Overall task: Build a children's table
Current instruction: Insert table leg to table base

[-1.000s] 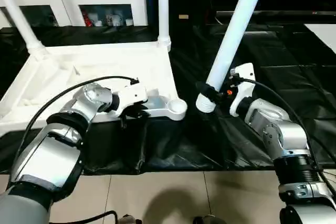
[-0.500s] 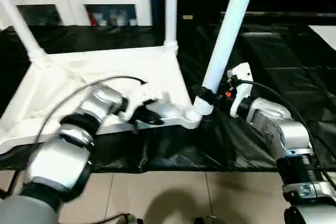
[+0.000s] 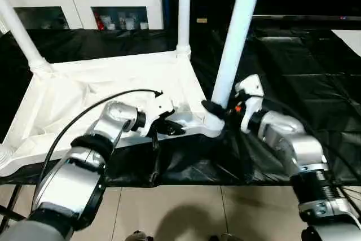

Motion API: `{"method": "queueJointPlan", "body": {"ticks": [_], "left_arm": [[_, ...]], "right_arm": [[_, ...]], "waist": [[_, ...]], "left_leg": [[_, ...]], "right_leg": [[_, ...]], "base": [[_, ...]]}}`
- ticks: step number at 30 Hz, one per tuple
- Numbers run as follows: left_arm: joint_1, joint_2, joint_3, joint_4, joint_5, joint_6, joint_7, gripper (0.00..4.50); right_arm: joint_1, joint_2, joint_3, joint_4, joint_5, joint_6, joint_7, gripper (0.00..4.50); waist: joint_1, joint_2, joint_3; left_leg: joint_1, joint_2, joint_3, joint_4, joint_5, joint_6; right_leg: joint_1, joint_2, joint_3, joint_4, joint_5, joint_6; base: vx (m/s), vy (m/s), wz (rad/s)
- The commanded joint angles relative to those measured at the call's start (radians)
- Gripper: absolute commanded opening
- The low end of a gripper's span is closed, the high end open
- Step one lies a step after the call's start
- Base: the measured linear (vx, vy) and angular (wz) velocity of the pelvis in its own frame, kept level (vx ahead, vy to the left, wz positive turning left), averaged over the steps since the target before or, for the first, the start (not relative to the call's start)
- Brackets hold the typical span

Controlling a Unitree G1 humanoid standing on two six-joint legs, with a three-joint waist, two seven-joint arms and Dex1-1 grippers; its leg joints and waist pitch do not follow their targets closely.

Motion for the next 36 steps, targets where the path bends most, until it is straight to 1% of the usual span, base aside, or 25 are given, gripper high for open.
{"method": "queueJointPlan", "body": {"ticks": [1,2,3,4,7,9,11,12,13,15,18,19,20,21,22,24,26,27,28,29,30,31,33,34,36], "left_arm": [[0.017,0.002,-0.009,-0.022,0.010,-0.015,-0.009,0.00],[0.020,0.003,-0.010,-0.026,0.010,-0.017,-0.012,0.00],[0.023,0.003,-0.010,-0.029,0.009,-0.017,-0.013,0.00],[0.027,0.004,-0.011,-0.036,0.009,-0.027,-0.013,0.00],[0.034,0.003,-0.006,-0.049,0.006,-0.026,-0.016,0.00],[0.036,0.002,-0.003,-0.055,0.005,-0.023,-0.017,0.00],[0.039,0.002,0.002,-0.062,0.005,-0.021,-0.016,0.00],[0.040,0.002,0.003,-0.063,0.004,-0.019,-0.013,0.00],[0.040,0.002,0.005,-0.064,0.004,-0.018,-0.009,0.00],[0.041,0.002,0.008,-0.065,0.003,-0.016,-0.008,0.00],[0.040,0.001,0.011,-0.065,0.003,-0.013,0.003,0.00],[0.040,0.001,0.011,-0.063,0.004,-0.013,0.008,0.00],[0.040,0.000,0.013,-0.063,0.004,-0.012,0.014,0.00],[0.040,-0.001,0.014,-0.062,0.004,-0.011,0.017,0.00],[0.039,-0.001,0.015,-0.062,0.004,-0.011,0.020,0.00],[0.038,-0.003,0.017,-0.060,0.004,-0.010,0.027,0.00],[0.034,-0.003,0.017,-0.057,0.007,-0.010,0.035,0.00],[0.034,-0.003,0.017,-0.057,0.007,-0.010,0.035,0.00],[0.034,-0.003,0.017,-0.056,0.007,-0.010,0.036,0.00],[0.032,-0.003,0.017,-0.055,0.009,-0.011,0.036,0.00],[0.031,-0.002,0.016,-0.056,0.011,-0.012,0.035,0.00],[0.031,-0.002,0.016,-0.056,0.011,-0.012,0.035,0.00],[0.028,0.003,0.009,-0.057,0.019,-0.019,0.033,0.00],[0.028,0.005,0.006,-0.057,0.022,-0.022,0.030,0.00],[0.028,0.007,0.005,-0.059,0.023,-0.022,0.028,0.00]], "right_arm": [[0.000,-0.003,0.011,0.028,-0.027,-0.015,-0.009,1.89],[-0.001,0.000,0.007,0.035,-0.026,-0.018,-0.012,1.89],[-0.002,0.003,0.005,0.040,-0.024,-0.020,-0.014,1.89],[-0.007,0.007,0.000,0.058,-0.025,-0.029,-0.019,1.89],[-0.013,0.014,-0.006,0.087,-0.026,-0.042,-0.022,1.89],[-0.015,0.018,-0.012,0.098,-0.024,-0.044,-0.023,1.89],[-0.014,0.024,-0.027,0.118,-0.009,-0.047,-0.019,1.89],[-0.008,0.023,-0.031,0.117,0.001,-0.045,-0.011,1.89],[0.000,0.025,-0.038,0.115,0.012,-0.043,-0.004,1.89],[0.011,0.028,-0.054,0.115,0.027,-0.039,-0.005,1.89],[0.042,0.042,-0.103,0.120,0.077,-0.032,-0.011,1.89],[0.050,0.046,-0.114,0.123,0.088,-0.035,-0.011,1.89],[0.062,0.053,-0.124,0.126,0.098,-0.041,-0.014,1.89],[0.074,0.059,-0.128,0.127,0.102,-0.051,-0.013,1.89],[0.082,0.065,-0.130,0.131,0.101,-0.060,-0.013,1.89],[0.099,0.075,-0.132,0.139,0.099,-0.080,-0.014,1.89],[0.129,0.088,-0.121,0.151,0.080,-0.121,-0.024,1.89],[0.129,0.088,-0.121,0.151,0.080,-0.121,-0.024,1.89],[0.138,0.090,-0.115,0.151,0.072,-0.131,-0.028,1.89],[0.156,0.087,-0.082,0.131,0.037,-0.142,-0.038,1.89],[0.161,0.080,-0.057,0.118,0.011,-0.147,-0.041,1.89],[0.161,0.080,-0.057,0.118,0.011,-0.147,-0.041,1.89],[0.157,0.061,-0.004,0.095,-0.039,-0.153,-0.039,1.89],[0.151,0.053,0.012,0.089,-0.054,-0.151,-0.036,1.89],[0.137,0.048,0.023,0.089,-0.065,-0.146,-0.031,1.89]], "waist": [[-0.005,0.003,-0.086],[-0.006,0.001,-0.085],[-0.004,0.003,-0.086],[-0.005,0.000,-0.085],[-0.007,0.003,-0.084],[-0.007,0.000,-0.085],[-0.008,0.002,-0.084],[-0.009,0.002,-0.084],[-0.010,0.000,-0.082],[-0.010,0.002,-0.083],[-0.009,0.002,-0.086],[-0.006,0.007,-0.086],[-0.007,0.005,-0.086],[-0.005,0.008,-0.087],[-0.007,0.006,-0.087],[-0.007,0.007,-0.086],[-0.007,0.008,-0.084],[-0.007,0.008,-0.084],[-0.009,0.007,-0.082],[-0.009,0.009,-0.081],[-0.010,0.008,-0.081],[-0.011,0.010,-0.082],[-0.014,0.009,-0.081],[-0.016,0.010,-0.081],[-0.019,0.012,-0.081]], "left_leg": [[0.018,0.003,-0.002,-0.075,-0.317,0.021],[0.018,0.002,-0.001,-0.075,-0.319,0.022],[0.019,0.002,-0.002,-0.075,-0.318,0.023],[0.017,0.002,-0.002,-0.075,-0.316,0.024],[0.019,0.003,-0.002,-0.076,-0.321,0.024],[0.019,0.003,-0.002,-0.076,-0.322,0.025],[0.019,0.004,-0.003,-0.077,-0.327,0.025],[0.021,0.004,-0.003,-0.077,-0.335,0.025],[0.022,0.003,-0.003,-0.078,-0.343,0.026],[0.022,0.004,-0.003,-0.078,-0.341,0.026],[0.021,0.005,-0.003,-0.079,-0.326,0.029],[0.023,0.007,-0.003,-0.079,-0.323,0.029],[0.022,0.008,-0.002,-0.080,-0.324,0.030],[0.022,0.008,-0.003,-0.081,-0.322,0.030],[0.020,0.007,-0.003,-0.082,-0.325,0.031],[0.022,0.006,-0.002,-0.081,-0.329,0.032],[0.024,0.005,-0.003,-0.082,-0.342,0.028],[0.024,0.005,-0.003,-0.082,-0.342,0.028],[0.026,0.004,-0.004,-0.083,-0.357,0.028],[0.028,0.003,-0.004,-0.083,-0.361,0.027],[0.026,0.003,-0.005,-0.084,-0.360,0.027],[0.026,0.003,-0.006,-0.086,-0.363,0.026],[0.025,0.002,-0.006,-0.086,-0.367,0.026],[0.025,0.000,-0.006,-0.085,-0.366,0.025],[0.027,-0.001,-0.006,-0.083,-0.375,0.029]], "right_leg": [[0.056,-0.048,0.025,-0.093,-0.418,-0.177],[0.057,-0.047,0.025,-0.094,-0.425,-0.174],[0.056,-0.049,0.025,-0.094,-0.434,-0.171],[0.057,-0.049,0.026,-0.095,-0.434,-0.169],[0.055,-0.049,0.025,-0.095,-0.445,-0.168],[0.056,-0.049,0.025,-0.095,-0.444,-0.168],[0.055,-0.048,0.025,-0.095,-0.443,-0.169],[0.055,-0.050,0.025,-0.096,-0.448,-0.170],[0.054,-0.049,0.023,-0.098,-0.458,-0.168],[0.055,-0.050,0.024,-0.098,-0.460,-0.166],[0.057,-0.050,0.026,-0.096,-0.431,-0.176],[0.056,-0.052,0.027,-0.095,-0.417,-0.182],[0.056,-0.051,0.027,-0.096,-0.409,-0.185],[0.058,-0.052,0.027,-0.093,-0.395,-0.191],[0.060,-0.051,0.026,-0.094,-0.394,-0.191],[0.058,-0.053,0.026,-0.097,-0.416,-0.186],[0.056,-0.053,0.024,-0.102,-0.449,-0.176],[0.056,-0.053,0.024,-0.102,-0.449,-0.176],[0.055,-0.053,0.022,-0.106,-0.486,-0.162],[0.053,-0.052,0.021,-0.110,-0.502,-0.153],[0.054,-0.052,0.021,-0.110,-0.506,-0.149],[0.054,-0.051,0.021,-0.111,-0.510,-0.144],[0.054,-0.049,0.020,-0.112,-0.523,-0.135],[0.054,-0.049,0.019,-0.112,-0.534,-0.130],[0.051,-0.050,0.019,-0.116,-0.555,-0.122]], "base": [[0.000,0.000,0.00],[0.000,0.000,0.00],[0.000,0.000,0.00],[0.000,0.000,0.00],[0.000,0.000,0.00],[0.000,0.000,0.00],[0.000,0.000,0.00],[0.000,0.000,0.00],[0.000,0.000,0.00],[0.000,0.000,0.00],[0.000,0.000,0.00],[0.000,0.000,0.00],[0.000,0.000,0.00],[0.000,0.000,0.00],[0.000,0.000,0.00],[0.000,0.000,0.00],[0.000,0.000,0.00],[0.000,0.000,0.00],[0.000,0.000,0.00],[0.000,0.000,0.00],[0.000,0.000,0.00],[0.000,0.000,0.00],[0.000,0.000,0.00],[0.000,0.000,0.00],[0.000,0.000,0.00]]}}
